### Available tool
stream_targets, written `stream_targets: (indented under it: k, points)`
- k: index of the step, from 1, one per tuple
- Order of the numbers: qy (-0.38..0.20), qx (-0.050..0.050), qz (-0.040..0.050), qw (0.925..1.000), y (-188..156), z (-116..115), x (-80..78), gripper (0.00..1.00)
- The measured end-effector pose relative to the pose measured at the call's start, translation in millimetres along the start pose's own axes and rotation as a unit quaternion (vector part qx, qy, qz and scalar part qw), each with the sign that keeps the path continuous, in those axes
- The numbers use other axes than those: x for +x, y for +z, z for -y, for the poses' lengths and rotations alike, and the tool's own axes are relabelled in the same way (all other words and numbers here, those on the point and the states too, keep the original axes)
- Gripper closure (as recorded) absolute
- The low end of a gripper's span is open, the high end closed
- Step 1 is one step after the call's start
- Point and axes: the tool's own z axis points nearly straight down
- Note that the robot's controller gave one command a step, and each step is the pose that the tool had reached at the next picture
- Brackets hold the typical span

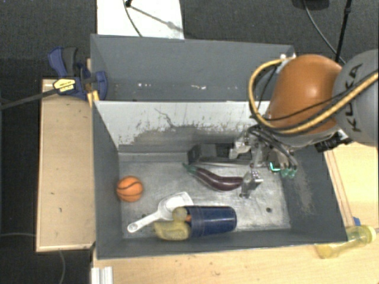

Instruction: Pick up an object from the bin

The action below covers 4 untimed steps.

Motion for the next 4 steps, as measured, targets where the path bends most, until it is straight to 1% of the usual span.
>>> stream_targets:
  k: [1,2,3,4]
  points:
    - [0.0,0.0,0.004,1.0,-4.1,0.1,-1.6,0.0]
    - [0.003,0.0,0.0095,1.0,28.3,4.8,-4.0,0.0]
    - [0.102,-0.001,0.0076,0.9947,125.7,4.2,-2.4,1.0]
    - [0.102,-0.001,0.0076,0.9947,125.7,4.2,-2.5,1.0]
